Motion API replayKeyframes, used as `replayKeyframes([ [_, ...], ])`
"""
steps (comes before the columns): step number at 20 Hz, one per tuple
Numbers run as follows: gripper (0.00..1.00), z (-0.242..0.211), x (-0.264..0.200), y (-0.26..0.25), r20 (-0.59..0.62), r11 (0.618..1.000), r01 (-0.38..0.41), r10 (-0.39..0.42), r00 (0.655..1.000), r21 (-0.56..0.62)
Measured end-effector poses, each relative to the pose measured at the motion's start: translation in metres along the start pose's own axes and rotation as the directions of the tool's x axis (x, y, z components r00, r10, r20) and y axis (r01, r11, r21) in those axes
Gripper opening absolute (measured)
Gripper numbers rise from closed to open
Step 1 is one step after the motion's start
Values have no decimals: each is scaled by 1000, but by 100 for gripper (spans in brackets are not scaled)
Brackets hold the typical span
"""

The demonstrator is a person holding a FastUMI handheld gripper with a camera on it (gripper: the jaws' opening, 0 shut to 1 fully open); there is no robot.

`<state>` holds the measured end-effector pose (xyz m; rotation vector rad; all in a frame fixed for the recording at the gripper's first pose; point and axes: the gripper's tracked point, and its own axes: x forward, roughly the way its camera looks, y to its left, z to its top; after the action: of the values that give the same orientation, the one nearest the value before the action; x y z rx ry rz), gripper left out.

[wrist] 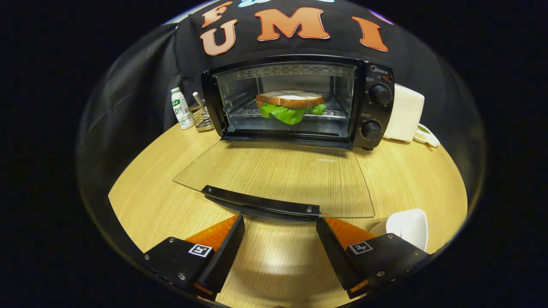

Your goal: Open the toaster oven, put the food inside, and close the toaster oven door.

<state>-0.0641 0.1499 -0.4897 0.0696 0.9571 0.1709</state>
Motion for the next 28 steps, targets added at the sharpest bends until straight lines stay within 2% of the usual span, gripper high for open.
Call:
replayKeyframes([
  [4,100,8,-6,-4,13,999,6,-5,1000,-36],
  [12,100,83,-33,-4,180,997,-77,76,981,1],
  [15,100,103,-27,-8,204,998,-20,32,978,-58],
  [17,100,115,-22,-2,214,997,-21,36,976,-70],
  [23,100,151,-10,-8,249,999,13,-5,969,-30],
  [28,100,191,-14,-19,326,999,54,-50,944,-3],
])
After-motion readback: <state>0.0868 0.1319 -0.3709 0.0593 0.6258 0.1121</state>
